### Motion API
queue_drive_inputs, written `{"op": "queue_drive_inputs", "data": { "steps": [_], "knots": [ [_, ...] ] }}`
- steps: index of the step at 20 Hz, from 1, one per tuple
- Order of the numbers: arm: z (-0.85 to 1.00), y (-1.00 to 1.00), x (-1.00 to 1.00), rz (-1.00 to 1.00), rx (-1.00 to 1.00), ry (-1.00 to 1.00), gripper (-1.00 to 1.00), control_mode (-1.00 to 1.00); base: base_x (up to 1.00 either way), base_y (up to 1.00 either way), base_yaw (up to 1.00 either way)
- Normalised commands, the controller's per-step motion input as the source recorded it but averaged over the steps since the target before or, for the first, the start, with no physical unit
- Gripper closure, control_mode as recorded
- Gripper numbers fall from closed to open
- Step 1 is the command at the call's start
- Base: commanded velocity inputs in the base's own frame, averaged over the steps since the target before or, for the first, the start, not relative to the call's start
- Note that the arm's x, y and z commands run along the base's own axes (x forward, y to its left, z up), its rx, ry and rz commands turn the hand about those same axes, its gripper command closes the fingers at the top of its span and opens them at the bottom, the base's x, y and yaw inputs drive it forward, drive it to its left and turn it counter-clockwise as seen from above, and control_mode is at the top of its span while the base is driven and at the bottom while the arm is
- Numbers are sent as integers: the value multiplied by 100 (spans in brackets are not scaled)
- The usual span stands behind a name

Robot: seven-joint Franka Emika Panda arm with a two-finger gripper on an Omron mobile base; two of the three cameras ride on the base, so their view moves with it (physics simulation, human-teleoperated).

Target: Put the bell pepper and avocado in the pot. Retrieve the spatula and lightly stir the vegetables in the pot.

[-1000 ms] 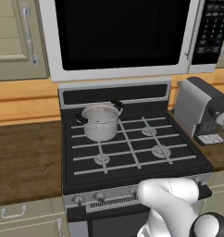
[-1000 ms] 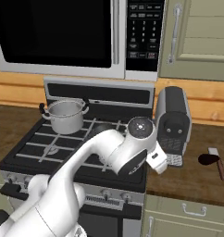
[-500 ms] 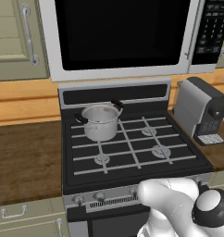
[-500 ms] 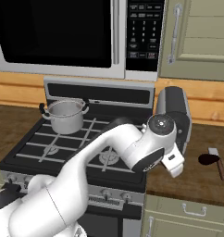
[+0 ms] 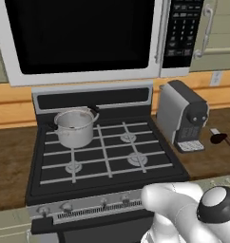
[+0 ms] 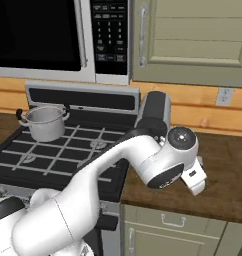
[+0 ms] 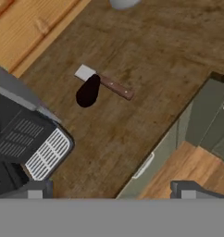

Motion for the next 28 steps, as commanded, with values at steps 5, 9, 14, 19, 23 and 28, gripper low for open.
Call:
{"op": "queue_drive_inputs", "data": {
  "steps": [5,9,14,19,23,28],
  "knots": [
    [0,0,0,0,0,0,-100,100,21,-72,0],
    [1,3,47,3,5,8,-100,-100,9,0,0],
    [0,32,99,9,17,24,-100,-100,0,0,0],
    [-20,20,79,2,30,30,-100,-100,0,0,0],
    [-51,4,81,0,38,35,-100,-100,0,0,0],
    [-53,0,65,0,32,22,-100,-100,0,0,0]
  ]
}}
